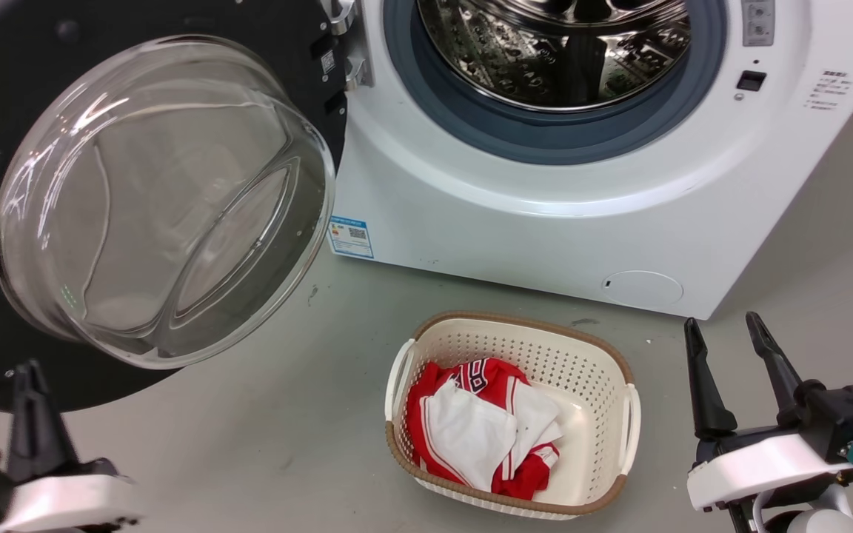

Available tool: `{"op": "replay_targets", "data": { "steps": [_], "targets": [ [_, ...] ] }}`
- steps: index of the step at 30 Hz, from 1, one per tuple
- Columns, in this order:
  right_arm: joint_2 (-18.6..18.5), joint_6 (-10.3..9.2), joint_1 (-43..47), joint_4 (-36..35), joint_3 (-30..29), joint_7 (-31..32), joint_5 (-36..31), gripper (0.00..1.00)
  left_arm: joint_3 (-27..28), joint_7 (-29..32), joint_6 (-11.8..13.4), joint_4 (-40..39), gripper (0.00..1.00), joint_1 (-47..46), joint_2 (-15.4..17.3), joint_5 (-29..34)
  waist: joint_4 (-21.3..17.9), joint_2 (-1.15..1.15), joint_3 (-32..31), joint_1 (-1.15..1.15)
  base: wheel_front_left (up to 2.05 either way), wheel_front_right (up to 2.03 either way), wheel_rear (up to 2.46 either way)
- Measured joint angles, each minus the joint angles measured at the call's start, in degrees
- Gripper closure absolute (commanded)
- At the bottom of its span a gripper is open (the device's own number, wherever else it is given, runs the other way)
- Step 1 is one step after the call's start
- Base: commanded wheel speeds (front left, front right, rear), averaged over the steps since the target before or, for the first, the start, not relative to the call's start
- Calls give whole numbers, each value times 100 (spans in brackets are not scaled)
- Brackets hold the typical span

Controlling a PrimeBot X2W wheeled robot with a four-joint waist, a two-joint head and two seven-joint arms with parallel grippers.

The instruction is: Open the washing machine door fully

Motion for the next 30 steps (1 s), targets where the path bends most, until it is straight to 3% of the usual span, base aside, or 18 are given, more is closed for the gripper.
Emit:
{"op": "replay_targets", "data": {
  "steps": [6,8,9,10,20,30],
  "targets": [
    [0,0,47,3,-8,-19,-18,0,-534,0,-168,-403,97,198,-425,466,-230,0,-105,0,0,0,0],
    [0,0,48,4,-2,-15,-36,0,-645,0,-240,-391,45,209,-508,544,-312,0,-135,0,0,0,0],
    [0,0,48,-2,0,-15,-47,0,-698,0,-256,-397,2,207,-527,580,-353,0,-150,0,0,0,0],
    [0,0,49,-16,0,-10,-59,0,-827,0,-365,-385,0,170,-578,704,-479,0,-195,0,0,0,0],
    [0,0,38,-208,-116,32,-287,0,-1314,0,-589,-258,0,-407,-706,1027,-893,0,-257,0,0,0,0],
    [0,0,60,-480,-286,144,-422,0,-1439,0,-594,-38,0,-701,-716,1240,-1245,0,-241,0,0,0,0]
  ]
}}
